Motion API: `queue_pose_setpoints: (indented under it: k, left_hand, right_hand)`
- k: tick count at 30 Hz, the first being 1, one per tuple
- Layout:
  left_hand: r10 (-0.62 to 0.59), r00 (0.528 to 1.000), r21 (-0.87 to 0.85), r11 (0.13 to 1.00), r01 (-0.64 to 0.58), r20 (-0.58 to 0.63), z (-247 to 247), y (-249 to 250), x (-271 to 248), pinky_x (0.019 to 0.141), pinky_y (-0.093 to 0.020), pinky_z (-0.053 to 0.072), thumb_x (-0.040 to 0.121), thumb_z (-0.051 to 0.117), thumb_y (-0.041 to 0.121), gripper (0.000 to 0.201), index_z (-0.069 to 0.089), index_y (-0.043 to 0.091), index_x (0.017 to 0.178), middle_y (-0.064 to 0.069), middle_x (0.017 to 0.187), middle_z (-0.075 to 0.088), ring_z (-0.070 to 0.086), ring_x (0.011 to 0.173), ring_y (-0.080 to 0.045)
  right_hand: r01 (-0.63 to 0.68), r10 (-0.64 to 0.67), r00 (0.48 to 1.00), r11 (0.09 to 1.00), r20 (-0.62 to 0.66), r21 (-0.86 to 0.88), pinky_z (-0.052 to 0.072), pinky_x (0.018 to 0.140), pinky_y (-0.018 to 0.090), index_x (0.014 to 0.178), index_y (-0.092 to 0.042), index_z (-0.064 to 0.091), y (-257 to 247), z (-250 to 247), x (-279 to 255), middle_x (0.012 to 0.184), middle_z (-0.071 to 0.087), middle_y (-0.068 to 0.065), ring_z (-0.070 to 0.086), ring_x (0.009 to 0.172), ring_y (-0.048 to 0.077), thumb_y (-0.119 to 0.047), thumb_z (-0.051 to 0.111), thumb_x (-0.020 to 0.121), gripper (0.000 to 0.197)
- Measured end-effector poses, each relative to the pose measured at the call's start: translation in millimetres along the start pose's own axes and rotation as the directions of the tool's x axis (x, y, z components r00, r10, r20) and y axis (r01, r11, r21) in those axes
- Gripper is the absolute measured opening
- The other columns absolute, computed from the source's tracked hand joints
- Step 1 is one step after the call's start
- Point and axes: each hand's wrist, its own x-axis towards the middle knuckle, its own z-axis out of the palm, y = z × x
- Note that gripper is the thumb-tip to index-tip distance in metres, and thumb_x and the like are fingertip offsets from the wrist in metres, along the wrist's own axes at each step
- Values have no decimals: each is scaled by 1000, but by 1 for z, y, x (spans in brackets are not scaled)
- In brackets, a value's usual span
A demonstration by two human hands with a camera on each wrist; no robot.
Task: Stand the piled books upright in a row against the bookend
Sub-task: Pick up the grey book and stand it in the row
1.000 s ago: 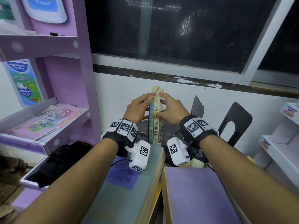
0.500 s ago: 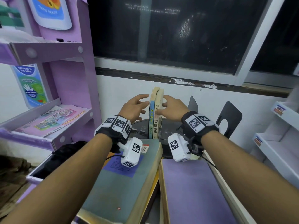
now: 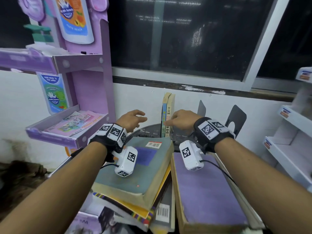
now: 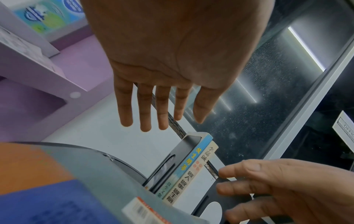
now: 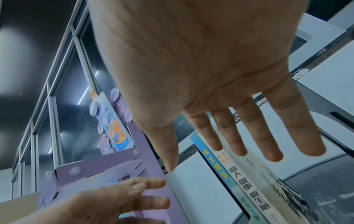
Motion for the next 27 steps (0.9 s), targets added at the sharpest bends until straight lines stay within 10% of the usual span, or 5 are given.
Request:
queue_pose_setpoints:
  k: [6,17,23,27]
  left_hand:
    - [-113,992,225,969,99,50,-9,-20,-32,80,-26,37,92,58,33,39,54,14,125,-4,120,54,52,113,-23]
    - [-334,911,435,877,205,242,-22,-38,-58,41,-18,33,95,54,28,21,49,13,82,2,42,47,41,45,-12]
    - [-424,877,571,787,234,225,-21,-42,-58,43,-18,39,91,60,36,49,44,10,129,-9,77,46,44,59,-20]
    - [-481,844,537,789,298,237,-23,-53,-49,67,-29,48,85,67,41,62,50,0,128,-22,106,58,55,80,-30]
  right_hand:
    - [-36,39,998,998,54,-60,41,67,28,121,-11,57,-10,23,-11,114,60,6,56,94,22,-62,55,85,62]
    - [-76,75,987,997,145,5,49,94,34,134,-14,53,-4,54,-5,126,60,5,58,108,22,-70,59,75,81]
    - [-110,108,982,994,155,2,51,70,27,120,-9,59,-8,54,-5,98,63,5,60,86,20,-58,64,81,63]
    - [-113,112,980,994,163,-1,54,90,39,121,-4,60,-8,55,-4,116,64,12,62,102,27,-48,71,79,61]
